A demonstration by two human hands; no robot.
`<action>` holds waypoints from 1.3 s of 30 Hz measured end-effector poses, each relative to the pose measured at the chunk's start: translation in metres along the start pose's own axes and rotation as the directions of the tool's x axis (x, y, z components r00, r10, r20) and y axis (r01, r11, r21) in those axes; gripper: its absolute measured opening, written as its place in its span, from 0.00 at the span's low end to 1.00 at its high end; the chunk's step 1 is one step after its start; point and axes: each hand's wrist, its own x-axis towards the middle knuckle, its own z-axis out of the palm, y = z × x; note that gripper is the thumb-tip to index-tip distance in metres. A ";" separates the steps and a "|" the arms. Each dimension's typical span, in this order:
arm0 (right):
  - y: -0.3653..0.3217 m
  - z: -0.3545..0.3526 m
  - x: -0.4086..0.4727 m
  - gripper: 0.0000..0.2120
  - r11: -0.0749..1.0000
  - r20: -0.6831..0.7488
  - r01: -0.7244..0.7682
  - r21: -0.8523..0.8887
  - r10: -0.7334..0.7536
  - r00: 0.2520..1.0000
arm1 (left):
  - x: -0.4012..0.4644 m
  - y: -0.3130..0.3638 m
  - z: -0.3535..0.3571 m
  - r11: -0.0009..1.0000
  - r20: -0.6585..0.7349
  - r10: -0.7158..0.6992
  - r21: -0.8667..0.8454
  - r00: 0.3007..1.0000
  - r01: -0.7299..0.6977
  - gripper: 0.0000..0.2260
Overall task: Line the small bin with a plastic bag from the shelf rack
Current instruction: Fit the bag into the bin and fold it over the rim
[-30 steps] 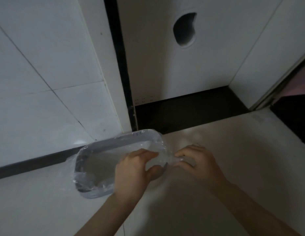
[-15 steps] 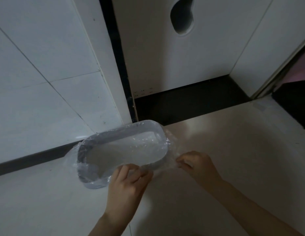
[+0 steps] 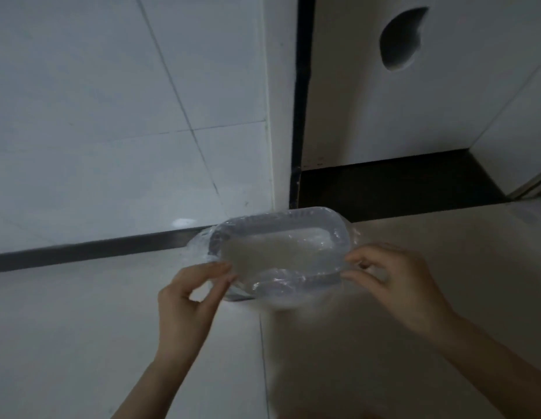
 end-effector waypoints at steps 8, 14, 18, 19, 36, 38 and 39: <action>-0.065 0.077 0.033 0.21 0.919 0.306 0.335 -0.205 -0.265 0.914 | 0.025 -0.047 -0.027 0.648 0.056 -0.742 -0.195 0.668 0.736 0.27; -0.071 0.106 0.035 0.15 0.872 0.270 0.408 -0.269 -0.339 0.901 | 0.042 -0.049 -0.015 0.478 0.248 -0.793 -0.313 0.556 0.821 0.26; -0.068 0.112 0.035 0.06 0.932 0.194 0.334 -0.140 -0.305 0.933 | 0.034 -0.057 -0.022 0.373 0.301 -0.805 -0.414 0.511 0.830 0.13; -0.068 0.113 0.035 0.04 0.942 0.187 0.321 -0.101 -0.299 0.936 | 0.031 -0.060 -0.024 0.355 0.323 -0.803 -0.417 0.502 0.837 0.12; -0.063 0.127 0.032 0.12 0.906 0.261 0.348 -0.241 -0.285 0.923 | -0.009 -0.099 -0.007 0.240 0.371 -0.786 -0.555 0.495 0.796 0.09; -0.061 0.129 0.031 0.13 0.896 0.242 0.348 -0.278 -0.285 0.928 | -0.012 -0.100 -0.004 0.335 0.310 -0.787 -0.511 0.533 0.791 0.09; -0.060 0.129 0.030 0.14 0.896 0.236 0.340 -0.286 -0.278 0.931 | -0.014 -0.099 -0.004 0.370 0.294 -0.783 -0.489 0.549 0.790 0.09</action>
